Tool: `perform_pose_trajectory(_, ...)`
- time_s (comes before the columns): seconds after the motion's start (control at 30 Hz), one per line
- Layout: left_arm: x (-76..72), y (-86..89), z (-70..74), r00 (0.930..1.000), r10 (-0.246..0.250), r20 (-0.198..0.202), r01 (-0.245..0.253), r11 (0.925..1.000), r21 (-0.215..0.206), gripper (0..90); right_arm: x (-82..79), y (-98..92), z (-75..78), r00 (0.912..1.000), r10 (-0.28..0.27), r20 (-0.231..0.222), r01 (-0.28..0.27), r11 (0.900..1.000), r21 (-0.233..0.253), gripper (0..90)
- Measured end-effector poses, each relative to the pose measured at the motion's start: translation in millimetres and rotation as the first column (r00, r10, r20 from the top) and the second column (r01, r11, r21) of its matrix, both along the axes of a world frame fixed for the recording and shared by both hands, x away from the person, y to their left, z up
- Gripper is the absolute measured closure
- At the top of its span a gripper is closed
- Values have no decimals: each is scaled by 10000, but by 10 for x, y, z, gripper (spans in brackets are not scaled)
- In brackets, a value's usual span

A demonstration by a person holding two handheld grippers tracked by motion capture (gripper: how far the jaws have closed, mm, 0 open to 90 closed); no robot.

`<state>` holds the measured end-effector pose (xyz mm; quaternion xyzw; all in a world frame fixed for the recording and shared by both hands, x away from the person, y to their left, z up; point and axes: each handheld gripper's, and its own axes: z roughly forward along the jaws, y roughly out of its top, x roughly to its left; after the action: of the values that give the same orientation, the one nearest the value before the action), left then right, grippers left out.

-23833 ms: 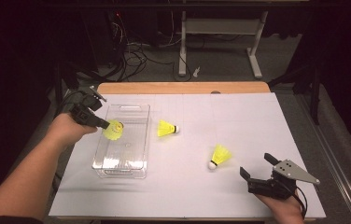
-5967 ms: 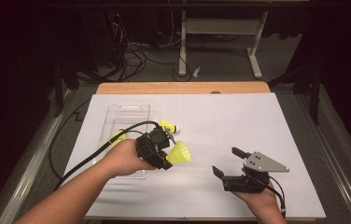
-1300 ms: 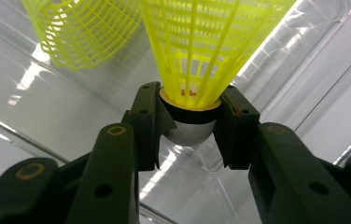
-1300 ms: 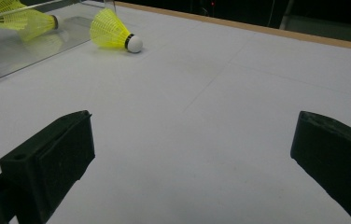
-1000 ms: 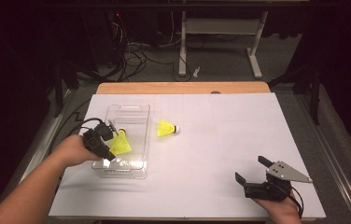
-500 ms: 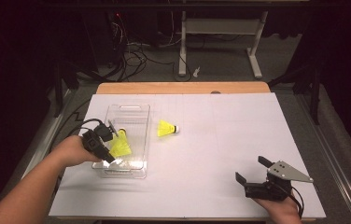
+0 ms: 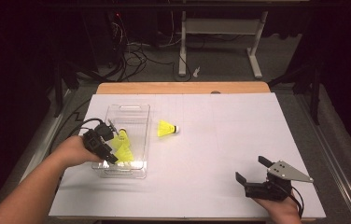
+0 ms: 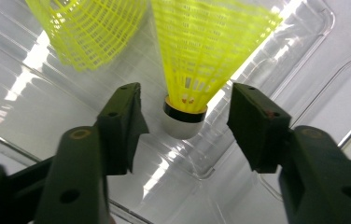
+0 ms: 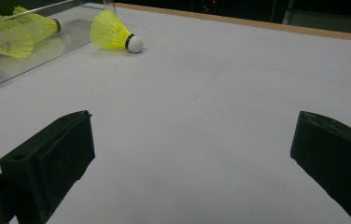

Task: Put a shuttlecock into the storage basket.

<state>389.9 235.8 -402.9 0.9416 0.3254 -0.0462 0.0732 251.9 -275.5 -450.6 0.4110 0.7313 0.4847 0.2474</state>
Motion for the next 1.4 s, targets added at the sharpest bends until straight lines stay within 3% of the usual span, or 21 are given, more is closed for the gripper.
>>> perform_pose_trajectory(0.17,-29,-11,78,9991,67,409,-71,9999,109,329,-3,-6,9,10000,5,46,-5,10000,4,2)
perform_pose_trajectory(0.57,-69,-88,256,9953,137,964,-133,9999,-51,154,-4,-1,11,10000,25,72,-25,10000,-24,1)
perform_pose_trajectory(0.9,-54,-119,307,9936,490,1020,-494,9988,8,10,-5,6,12,10000,51,76,-51,10000,-35,1)
perform_pose_trajectory(1.4,-70,-249,422,9952,151,969,-143,9999,-91,7,-8,7,15,9999,70,85,-69,10000,-58,2)
